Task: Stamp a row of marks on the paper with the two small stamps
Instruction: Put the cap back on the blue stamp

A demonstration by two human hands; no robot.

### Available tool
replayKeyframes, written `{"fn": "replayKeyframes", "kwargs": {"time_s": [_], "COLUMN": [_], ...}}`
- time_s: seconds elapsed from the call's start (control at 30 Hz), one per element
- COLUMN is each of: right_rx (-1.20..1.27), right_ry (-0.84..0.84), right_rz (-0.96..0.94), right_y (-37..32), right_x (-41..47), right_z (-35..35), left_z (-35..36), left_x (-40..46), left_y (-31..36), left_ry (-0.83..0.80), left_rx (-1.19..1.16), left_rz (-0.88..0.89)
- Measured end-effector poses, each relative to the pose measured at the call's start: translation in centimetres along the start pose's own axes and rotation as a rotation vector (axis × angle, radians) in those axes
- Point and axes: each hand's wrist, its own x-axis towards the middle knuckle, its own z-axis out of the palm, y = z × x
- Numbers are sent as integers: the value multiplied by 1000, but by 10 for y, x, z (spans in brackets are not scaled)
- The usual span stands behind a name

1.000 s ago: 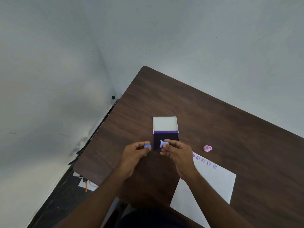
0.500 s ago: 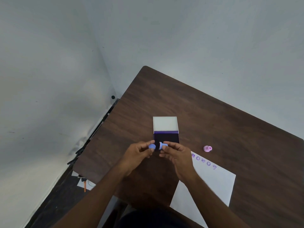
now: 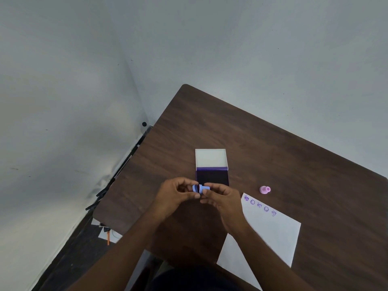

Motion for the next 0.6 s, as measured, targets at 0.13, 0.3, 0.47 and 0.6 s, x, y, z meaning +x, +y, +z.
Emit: {"fn": "replayKeyframes", "kwargs": {"time_s": [0.13, 0.3, 0.47, 0.6], "right_rx": [-27, -24, -22, -15], "right_ry": [-1, -14, -22, -77], "right_rz": [-31, -28, -10, -42], "right_y": [-2, -2, -2, -8], "right_x": [-2, -4, -4, -7], "right_z": [2, 2, 0, -4], "left_z": [3, 7, 7, 6], "left_x": [-4, -4, -1, -2], "left_y": [3, 6, 7, 7], "left_ry": [-12, -12, -1, -15], "left_rx": [-80, -87, -125, -178], "left_rz": [18, -6, 5, 19]}}
